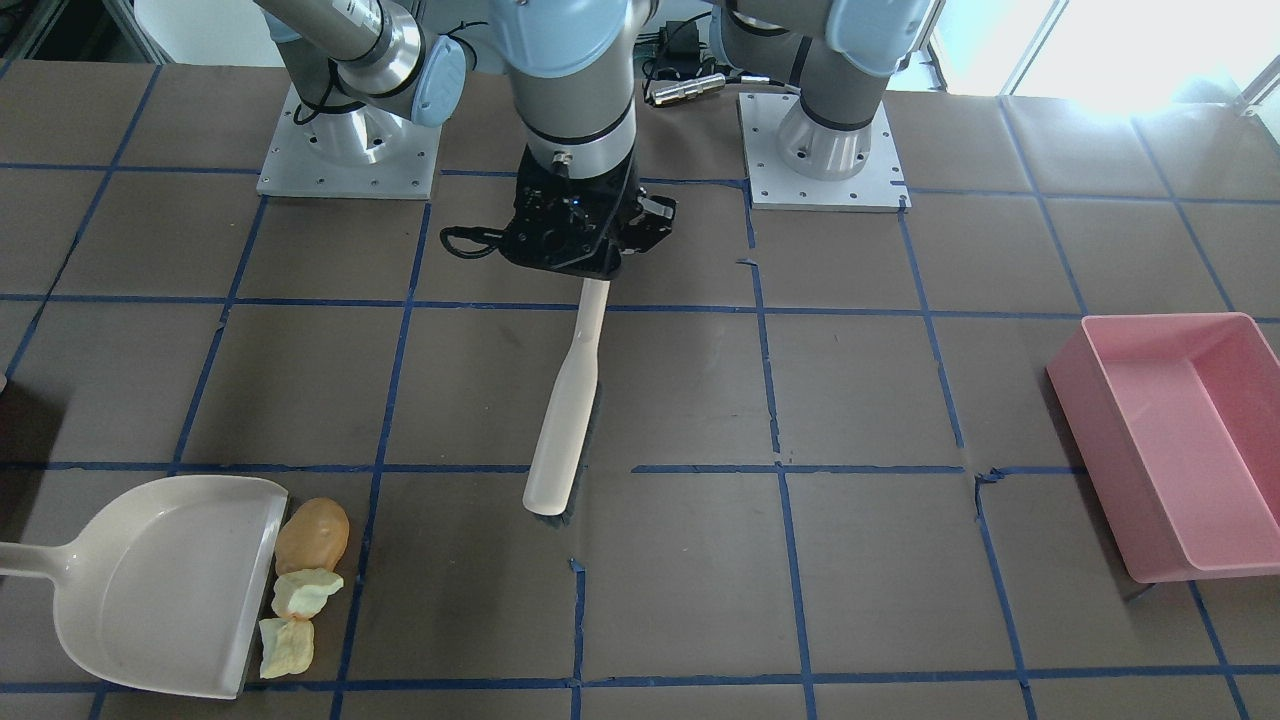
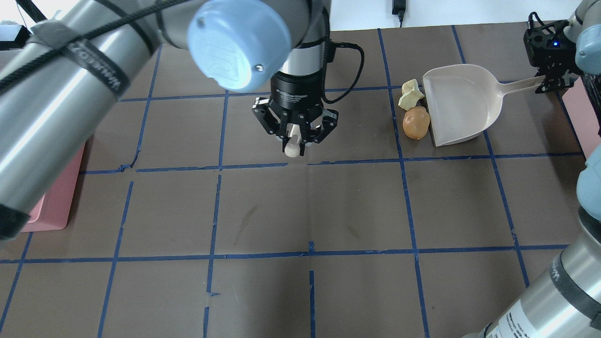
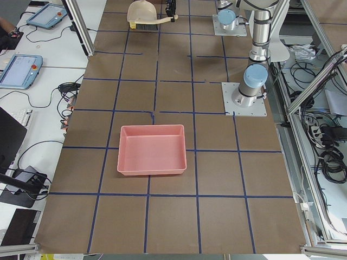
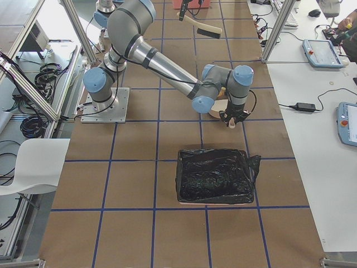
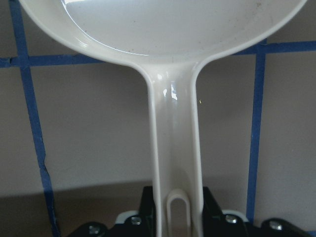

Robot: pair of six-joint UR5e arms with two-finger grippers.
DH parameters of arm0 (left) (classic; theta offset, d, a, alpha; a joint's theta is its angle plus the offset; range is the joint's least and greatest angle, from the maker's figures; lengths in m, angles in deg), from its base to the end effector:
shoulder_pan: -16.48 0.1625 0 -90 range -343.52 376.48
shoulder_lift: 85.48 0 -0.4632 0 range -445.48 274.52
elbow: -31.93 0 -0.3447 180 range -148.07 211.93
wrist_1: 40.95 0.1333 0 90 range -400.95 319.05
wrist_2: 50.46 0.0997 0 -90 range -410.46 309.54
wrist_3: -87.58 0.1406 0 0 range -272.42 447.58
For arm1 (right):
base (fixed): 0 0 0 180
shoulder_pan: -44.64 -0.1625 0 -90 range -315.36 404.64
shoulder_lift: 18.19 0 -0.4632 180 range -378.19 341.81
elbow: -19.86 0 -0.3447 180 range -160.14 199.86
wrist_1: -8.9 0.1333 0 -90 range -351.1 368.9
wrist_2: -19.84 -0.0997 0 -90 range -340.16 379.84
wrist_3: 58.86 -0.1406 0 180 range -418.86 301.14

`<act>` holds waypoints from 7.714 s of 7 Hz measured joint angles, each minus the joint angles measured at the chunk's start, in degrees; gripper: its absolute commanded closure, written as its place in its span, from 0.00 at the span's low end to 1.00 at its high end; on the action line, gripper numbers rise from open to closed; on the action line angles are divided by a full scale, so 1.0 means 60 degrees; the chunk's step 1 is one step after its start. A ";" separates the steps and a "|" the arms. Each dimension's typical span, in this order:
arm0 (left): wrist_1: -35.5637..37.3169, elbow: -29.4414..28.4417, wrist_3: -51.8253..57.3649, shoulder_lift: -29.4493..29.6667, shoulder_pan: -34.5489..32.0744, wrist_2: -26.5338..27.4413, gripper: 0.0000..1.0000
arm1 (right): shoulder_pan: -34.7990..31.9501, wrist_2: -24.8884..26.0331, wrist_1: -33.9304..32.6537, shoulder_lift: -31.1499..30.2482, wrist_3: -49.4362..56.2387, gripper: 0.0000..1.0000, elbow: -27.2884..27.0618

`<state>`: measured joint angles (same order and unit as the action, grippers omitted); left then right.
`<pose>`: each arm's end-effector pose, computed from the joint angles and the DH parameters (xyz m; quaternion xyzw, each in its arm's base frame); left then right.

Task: Sweep and dump trash in nearest bin
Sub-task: 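Move the held brush with the left gripper toward the potato, then sweep the potato and yellow piece into the dustpan with the brush, then lift the dustpan with the right gripper while the left gripper withdraws the brush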

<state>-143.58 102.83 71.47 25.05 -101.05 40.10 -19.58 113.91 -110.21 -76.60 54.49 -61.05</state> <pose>-0.3803 -0.4441 0.4271 0.0993 0.9875 0.1118 0.0500 -0.1831 -0.6626 0.2973 0.6889 -0.7217 -0.0131 0.0664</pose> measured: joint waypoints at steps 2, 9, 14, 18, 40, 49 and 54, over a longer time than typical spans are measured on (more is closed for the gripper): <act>0.0326 -0.1079 -0.1976 0.1629 -0.1104 0.0009 1.00 | -0.0031 -0.0036 0.0051 -0.0003 -0.0179 1.00 -0.0055; 0.2277 -0.3199 -0.6415 0.4706 -0.2494 0.0010 1.00 | -0.0136 -0.0017 0.0007 0.0025 -0.0365 1.00 -0.0136; 0.3128 -0.3815 -0.9752 0.5284 -0.2745 0.0217 1.00 | -0.0137 -0.0037 0.0096 0.0035 -0.0366 1.00 -0.0151; 0.3889 -0.3853 -0.9487 0.5551 -0.2965 -0.0088 1.00 | -0.0137 -0.0034 0.0190 0.0056 -0.0244 1.00 -0.0154; 0.3572 -0.1987 -0.4530 0.4021 -0.1603 -0.0269 1.00 | -0.0122 -0.0266 0.0149 0.0242 -0.1267 1.00 -0.0124; 0.3990 -0.3788 -0.1428 0.5777 -0.1612 -0.0648 1.00 | -0.0122 -0.0246 0.0163 0.0212 -0.1302 1.00 -0.0109; 0.3905 -0.3651 0.1539 0.5501 -0.1832 -0.0782 1.00 | -0.0120 -0.0242 0.0165 0.0201 -0.1326 1.00 -0.0110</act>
<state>-120.16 80.93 80.70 58.06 -112.04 35.40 -20.30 112.46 -109.23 -75.39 46.53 -61.70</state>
